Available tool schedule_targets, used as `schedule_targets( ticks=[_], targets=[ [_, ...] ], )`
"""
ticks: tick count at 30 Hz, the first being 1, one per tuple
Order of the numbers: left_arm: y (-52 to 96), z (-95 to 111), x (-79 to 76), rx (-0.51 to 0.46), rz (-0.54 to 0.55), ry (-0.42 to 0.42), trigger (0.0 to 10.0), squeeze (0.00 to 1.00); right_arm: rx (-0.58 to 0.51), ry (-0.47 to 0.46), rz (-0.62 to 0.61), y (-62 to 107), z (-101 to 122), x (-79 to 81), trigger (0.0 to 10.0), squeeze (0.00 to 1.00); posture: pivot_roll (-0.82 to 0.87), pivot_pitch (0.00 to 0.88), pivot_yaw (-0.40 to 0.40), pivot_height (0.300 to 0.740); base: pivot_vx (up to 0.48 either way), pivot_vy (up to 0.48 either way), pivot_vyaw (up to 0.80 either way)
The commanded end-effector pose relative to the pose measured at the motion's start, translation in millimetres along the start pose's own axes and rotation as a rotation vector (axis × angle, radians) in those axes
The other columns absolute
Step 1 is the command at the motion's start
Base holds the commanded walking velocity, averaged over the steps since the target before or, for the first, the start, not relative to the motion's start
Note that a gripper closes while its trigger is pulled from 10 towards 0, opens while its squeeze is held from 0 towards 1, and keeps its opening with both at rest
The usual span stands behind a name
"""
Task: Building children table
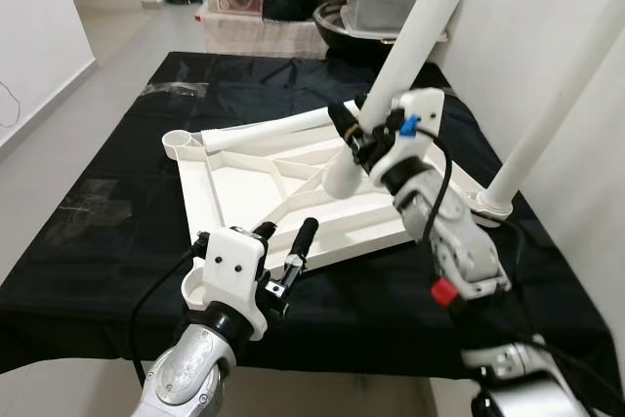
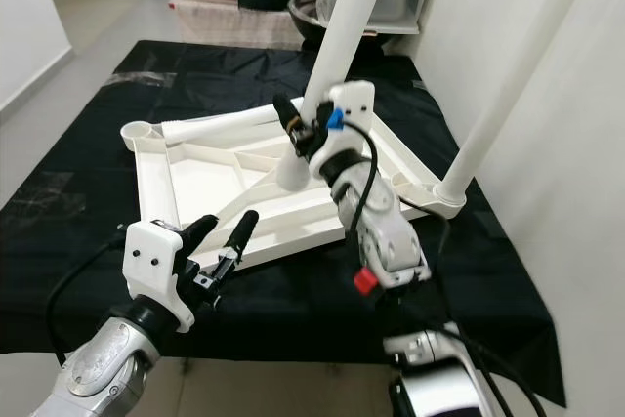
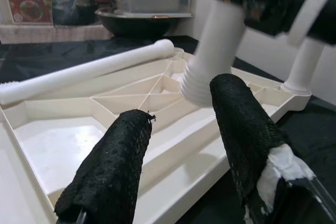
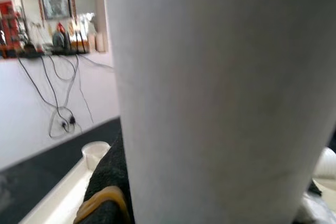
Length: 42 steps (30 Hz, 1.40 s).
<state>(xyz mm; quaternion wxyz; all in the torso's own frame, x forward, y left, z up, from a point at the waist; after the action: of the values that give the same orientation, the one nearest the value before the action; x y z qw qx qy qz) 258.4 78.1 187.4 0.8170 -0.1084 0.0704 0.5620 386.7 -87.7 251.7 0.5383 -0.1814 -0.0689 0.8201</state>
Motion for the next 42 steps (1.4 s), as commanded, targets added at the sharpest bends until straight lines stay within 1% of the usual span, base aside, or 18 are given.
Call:
schedule_targets(
  ticks=[1, 5, 14, 19, 27, 31, 34, 41, 42],
  targets=[
    [-1.1, -5, 5.3, 0.012, 0.035, -0.010, 10.0, 0.00, -0.015, 0.029, -0.017, 2.4, 3, -1.3, 10.0, 0.00, 0.11, 0.020, -0.072, 0.740, 0.000, 0.000, 0.80],
    [-1.8, -5, 5.7, 0.008, 0.051, -0.010, 10.0, 0.00, 0.013, 0.026, -0.054, 8.8, -5, -5.8, 10.0, 0.00, 0.11, 0.027, -0.074, 0.740, 0.000, 0.000, 0.80],
    [-2.1, -5, 11.0, 0.011, 0.090, -0.009, 10.0, 0.00, 0.044, 0.011, -0.101, 13.8, -11, -11.3, 10.0, 0.00, 0.11, 0.036, -0.077, 0.740, 0.000, 0.000, 0.00],
    [-1.5, -7, 14.5, 0.018, 0.111, -0.022, 10.0, 0.00, 0.077, 0.004, -0.105, 16.8, -19, -8.4, 10.0, 0.00, 0.11, 0.042, -0.075, 0.740, 0.000, 0.439, 0.00],
    [-1.1, -8, 15.4, 0.026, 0.112, -0.030, 10.0, 0.00, 0.078, -0.010, -0.103, 16.4, -19, -6.7, 10.0, 0.00, 0.11, 0.045, -0.075, 0.740, 0.000, 0.476, 0.00],
    [-1.2, -10, 19.1, 0.033, 0.136, -0.030, 10.0, 0.00, 0.078, -0.007, -0.109, 15.7, -18, -8.5, 10.0, 0.00, 0.11, 0.046, -0.075, 0.740, 0.000, 0.476, 0.00],
    [-2.1, -10, 20.3, 0.033, 0.142, -0.046, 10.0, 0.00, 0.077, -0.007, -0.109, 15.4, -18, -9.3, 10.0, 0.00, 0.11, 0.048, -0.074, 0.740, 0.000, 0.000, 0.00],
    [-2.0, -9, 20.7, 0.035, 0.144, -0.052, 10.0, 0.00, 0.075, -0.016, -0.099, 14.4, -17, -8.5, 10.0, 0.00, 0.11, 0.055, -0.072, 0.740, 0.000, 0.000, 0.00],
    [-1.6, -10, 20.6, 0.037, 0.146, -0.056, 10.0, 0.00, 0.074, -0.027, -0.081, 13.8, -17, -6.7, 10.0, 0.00, 0.11, 0.057, -0.071, 0.740, 0.000, 0.000, 0.00]
  ],
)
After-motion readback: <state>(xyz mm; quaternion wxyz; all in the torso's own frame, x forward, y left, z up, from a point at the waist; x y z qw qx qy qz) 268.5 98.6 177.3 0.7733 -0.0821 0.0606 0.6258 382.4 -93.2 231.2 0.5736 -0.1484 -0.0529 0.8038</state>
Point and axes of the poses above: a point about 5 cm out from each wrist's last joint towards the gripper, its own y axis pointing back from the gripper into the wrist, its own z axis along the axis of the wrist's last joint, x = y × z, the point moved 5 cm from there along -y, pointing out of the wrist towards the gripper, and after that the axes turned 13 degrees about y, right-handed, at the moved point
